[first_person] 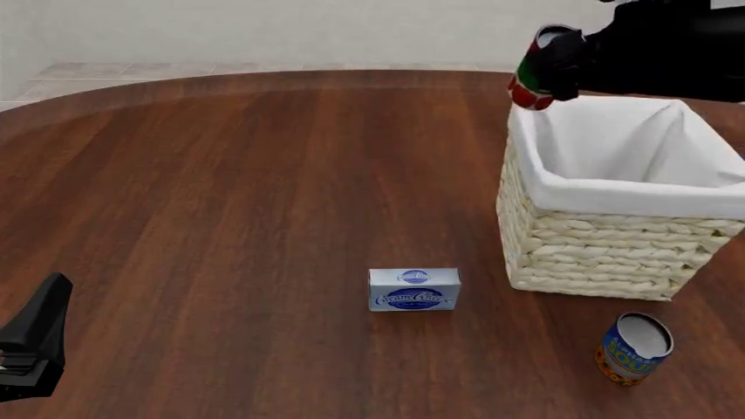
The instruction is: Pick up the tomato sauce, and put it in the basket.
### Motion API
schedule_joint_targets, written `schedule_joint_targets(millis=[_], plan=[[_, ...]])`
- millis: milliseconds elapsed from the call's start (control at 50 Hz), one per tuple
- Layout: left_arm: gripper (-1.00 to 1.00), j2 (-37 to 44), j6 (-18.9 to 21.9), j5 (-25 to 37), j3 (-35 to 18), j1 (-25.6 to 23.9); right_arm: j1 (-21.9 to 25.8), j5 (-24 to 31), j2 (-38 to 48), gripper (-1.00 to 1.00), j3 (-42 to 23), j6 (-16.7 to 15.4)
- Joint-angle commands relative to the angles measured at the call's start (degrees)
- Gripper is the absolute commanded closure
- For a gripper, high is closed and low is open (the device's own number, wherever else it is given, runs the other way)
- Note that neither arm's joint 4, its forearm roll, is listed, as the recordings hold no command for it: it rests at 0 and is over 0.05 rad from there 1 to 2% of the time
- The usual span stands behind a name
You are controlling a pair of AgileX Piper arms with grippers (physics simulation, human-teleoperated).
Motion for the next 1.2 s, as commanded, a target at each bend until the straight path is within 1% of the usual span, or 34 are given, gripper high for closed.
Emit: schedule_joint_targets(millis=[20, 200, 580, 740, 1000, 1160, 1200], plan=[[-1.0, 0.0, 0.0, 0.0, 0.0, 0.0, -3.2, -0.2, -1.9, 1.0, 1.7, 0.8], [-1.0, 0.0, 0.0, 0.0, 0.0, 0.0, -6.3, -0.4, -3.1, 1.0, 3.0, 0.5], [-1.0, 0.0, 0.0, 0.0, 0.0, 0.0, -11.4, -0.9, -4.8, 1.0, 6.4, -0.2], [-1.0, 0.0, 0.0, 0.0, 0.0, 0.0, -14.1, -1.8, -3.3, 1.0, 7.4, -1.1], [-1.0, 0.0, 0.0, 0.0, 0.0, 0.0, -16.6, -2.7, -0.2, 1.0, 8.3, -2.0], [-1.0, 0.0, 0.0, 0.0, 0.0, 0.0, -17.0, -2.4, 1.8, 1.0, 7.5, -2.6], [-1.0, 0.0, 0.0, 0.0, 0.0, 0.0, -16.9, -2.0, 2.6, 1.0, 7.3, -3.3]])
